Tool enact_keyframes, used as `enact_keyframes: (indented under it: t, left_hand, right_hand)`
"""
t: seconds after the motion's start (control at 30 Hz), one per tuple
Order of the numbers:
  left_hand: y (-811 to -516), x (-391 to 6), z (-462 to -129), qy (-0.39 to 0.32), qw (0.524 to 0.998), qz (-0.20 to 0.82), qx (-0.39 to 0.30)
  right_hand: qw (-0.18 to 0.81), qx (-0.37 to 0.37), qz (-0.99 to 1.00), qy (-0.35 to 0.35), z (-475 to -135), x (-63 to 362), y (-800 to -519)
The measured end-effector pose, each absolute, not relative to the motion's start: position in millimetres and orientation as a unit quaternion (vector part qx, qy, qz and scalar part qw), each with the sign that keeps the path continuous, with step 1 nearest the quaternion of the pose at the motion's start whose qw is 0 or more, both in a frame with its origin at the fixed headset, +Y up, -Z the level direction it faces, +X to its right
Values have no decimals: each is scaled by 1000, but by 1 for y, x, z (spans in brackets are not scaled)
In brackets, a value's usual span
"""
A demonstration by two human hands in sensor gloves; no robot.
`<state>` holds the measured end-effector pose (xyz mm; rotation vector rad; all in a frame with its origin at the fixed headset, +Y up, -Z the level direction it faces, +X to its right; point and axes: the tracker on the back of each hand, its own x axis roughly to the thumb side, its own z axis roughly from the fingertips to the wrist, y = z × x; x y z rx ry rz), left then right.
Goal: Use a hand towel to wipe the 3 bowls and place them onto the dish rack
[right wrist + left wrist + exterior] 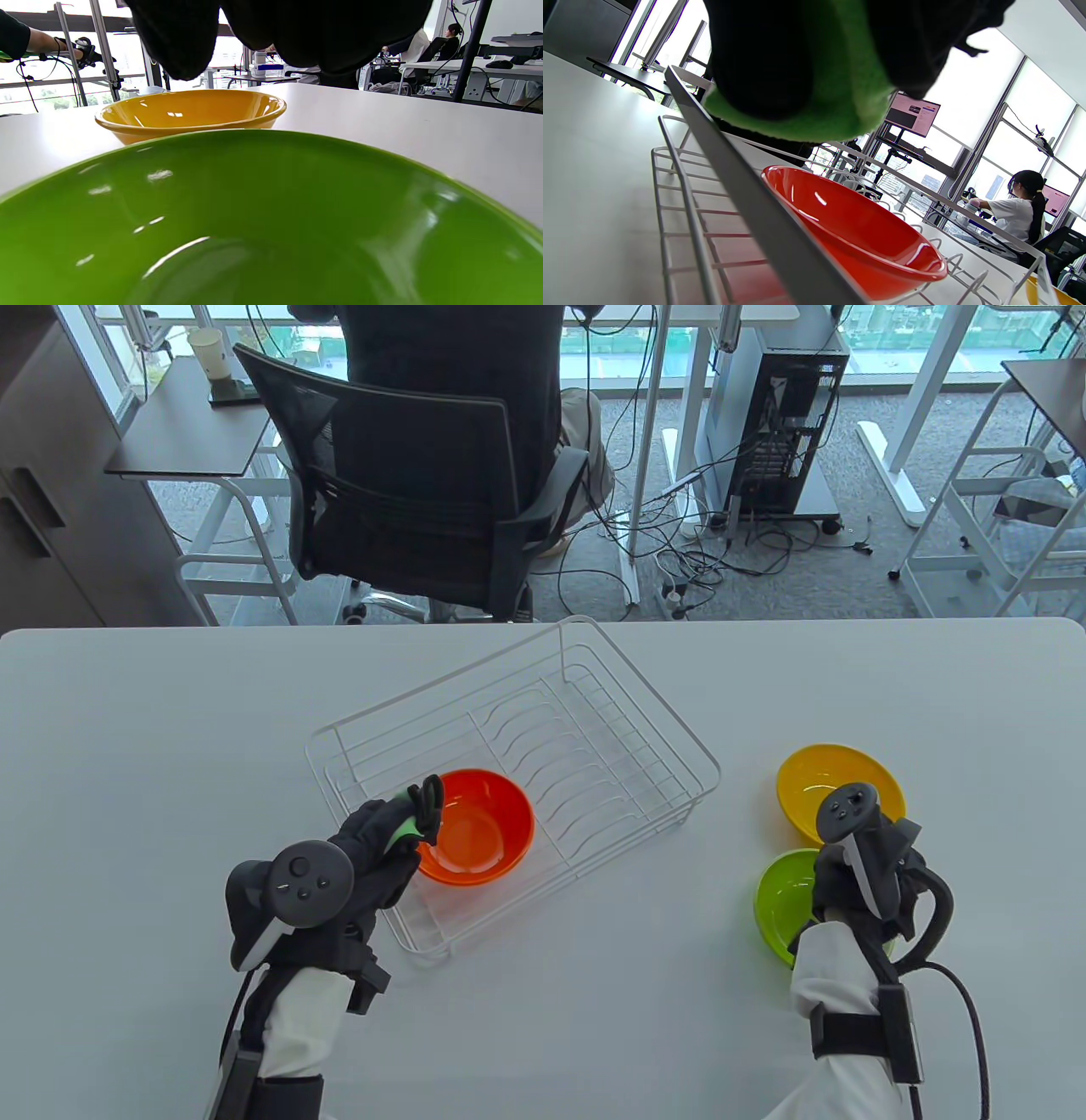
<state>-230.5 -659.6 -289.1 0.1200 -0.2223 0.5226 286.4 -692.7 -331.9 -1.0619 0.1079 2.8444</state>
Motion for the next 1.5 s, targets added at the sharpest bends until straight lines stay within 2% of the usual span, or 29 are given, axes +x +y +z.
enact_keyframes:
  t: [0.3, 0.8, 1.1, 1.5]
  left_hand:
    - [-660, -230, -290, -110, 960, 253, 54]
    - [-661, -227, -290, -112, 962, 246, 48]
    - [-662, -227, -290, -112, 962, 245, 47]
    - [-662, -226, -290, -113, 962, 247, 44]
  right_hand:
    - [53, -391, 915, 87, -326, 314, -712]
    - [76, -414, 891, 170, -321, 329, -732]
    - [69, -415, 889, 182, -321, 326, -731]
    - [103, -402, 897, 155, -322, 323, -724]
